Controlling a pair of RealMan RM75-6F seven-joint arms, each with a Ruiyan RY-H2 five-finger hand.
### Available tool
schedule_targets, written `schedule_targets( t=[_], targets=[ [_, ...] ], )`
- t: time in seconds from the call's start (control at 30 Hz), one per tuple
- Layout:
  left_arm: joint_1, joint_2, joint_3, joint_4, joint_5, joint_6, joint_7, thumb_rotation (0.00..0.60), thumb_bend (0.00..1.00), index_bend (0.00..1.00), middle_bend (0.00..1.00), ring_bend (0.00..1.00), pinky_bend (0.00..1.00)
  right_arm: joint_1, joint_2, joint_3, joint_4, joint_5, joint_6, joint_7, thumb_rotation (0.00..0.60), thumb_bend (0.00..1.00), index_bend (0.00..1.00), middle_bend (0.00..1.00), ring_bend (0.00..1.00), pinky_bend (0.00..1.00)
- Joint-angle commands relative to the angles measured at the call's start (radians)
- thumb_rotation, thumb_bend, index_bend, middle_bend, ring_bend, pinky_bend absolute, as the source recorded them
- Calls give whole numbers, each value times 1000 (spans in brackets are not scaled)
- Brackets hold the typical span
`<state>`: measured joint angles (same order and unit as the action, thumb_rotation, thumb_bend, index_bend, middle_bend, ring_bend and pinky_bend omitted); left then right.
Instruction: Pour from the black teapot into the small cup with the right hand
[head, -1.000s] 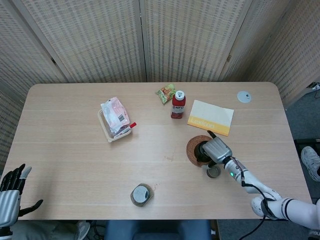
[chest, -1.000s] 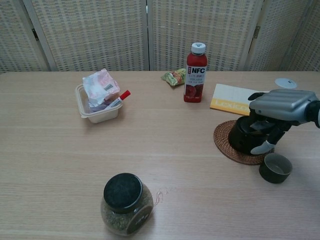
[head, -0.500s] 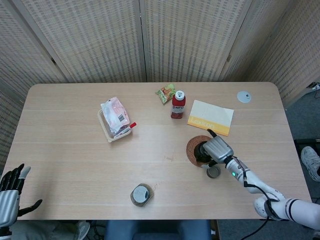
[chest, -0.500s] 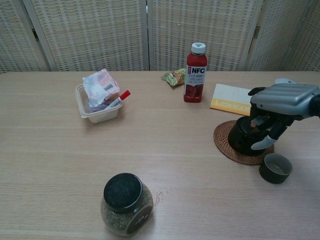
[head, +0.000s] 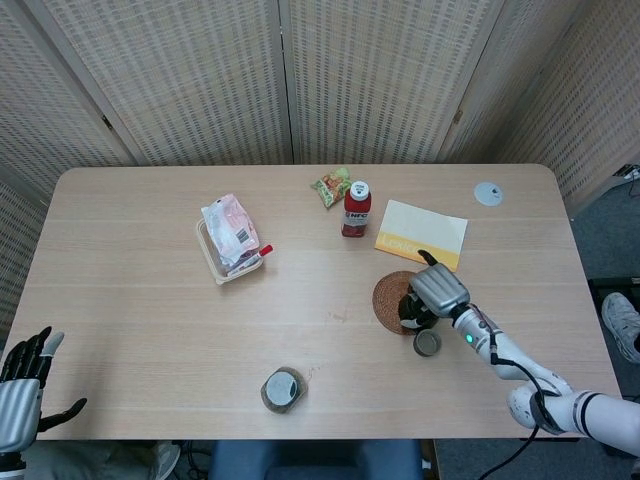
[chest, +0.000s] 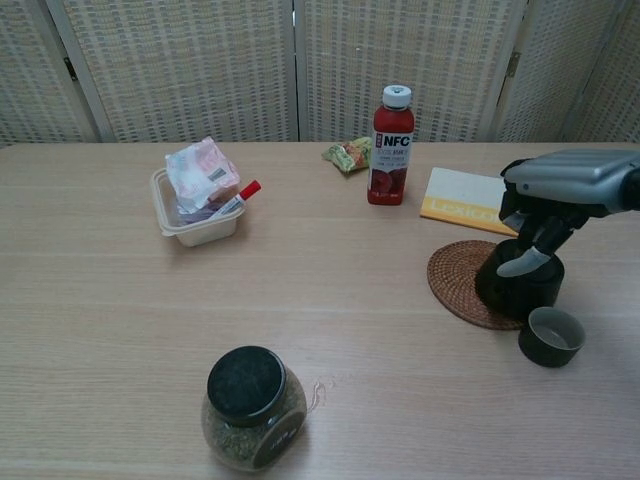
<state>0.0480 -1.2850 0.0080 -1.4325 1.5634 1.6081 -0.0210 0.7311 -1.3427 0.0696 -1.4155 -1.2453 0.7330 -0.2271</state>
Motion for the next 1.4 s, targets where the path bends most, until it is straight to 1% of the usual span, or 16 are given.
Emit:
schedule_targets(
  t=[0.03, 0.3, 0.6, 0.9, 0.93, 1.0, 1.07, 1.2, 1.4],
  targets=[
    [1, -1, 0, 1, -1, 0, -1, 600, 13, 0, 0, 0, 0, 11, -6, 12, 11, 20, -12, 6, 343, 0, 857, 967, 859, 78],
    [2, -1, 0, 5, -2, 2, -5, 600, 12, 0, 0, 0, 0, 29, -27, 35, 32, 67, -28, 25, 355, 0, 866, 994, 910, 204],
    [1, -3, 1, 9, -1, -1, -8, 600, 13, 0, 0, 0, 0, 34, 4, 66, 9, 61, -13, 90, 356, 0, 872, 995, 914, 231],
    [-1, -5, 2, 10, 2, -2, -6, 600, 13, 0, 0, 0, 0, 30, 44, 75, -34, 63, 14, 97, 350, 3, 892, 996, 919, 262],
    [-1, -5, 2, 10, 2, -2, -6, 600, 13, 0, 0, 0, 0, 30, 46, 74, -36, 63, 15, 96, 346, 12, 892, 996, 919, 264],
    [0, -4, 3, 10, 2, -2, -6, 600, 13, 0, 0, 0, 0, 30, 49, 72, -39, 63, 17, 94, 338, 62, 892, 996, 920, 268],
    [1, -4, 2, 10, 2, 0, -7, 600, 13, 0, 0, 0, 0, 28, 51, 70, -42, 61, 22, 94, 331, 149, 892, 996, 920, 274],
    [2, -2, 2, 9, 1, 1, -6, 600, 12, 0, 0, 0, 0, 25, 53, 69, -47, 53, 35, 96, 328, 278, 892, 996, 923, 314],
    [2, -3, 3, 8, 4, 2, -5, 600, 13, 0, 0, 0, 0, 20, 57, 69, -55, 40, 50, 112, 328, 296, 892, 996, 924, 366]
  ],
)
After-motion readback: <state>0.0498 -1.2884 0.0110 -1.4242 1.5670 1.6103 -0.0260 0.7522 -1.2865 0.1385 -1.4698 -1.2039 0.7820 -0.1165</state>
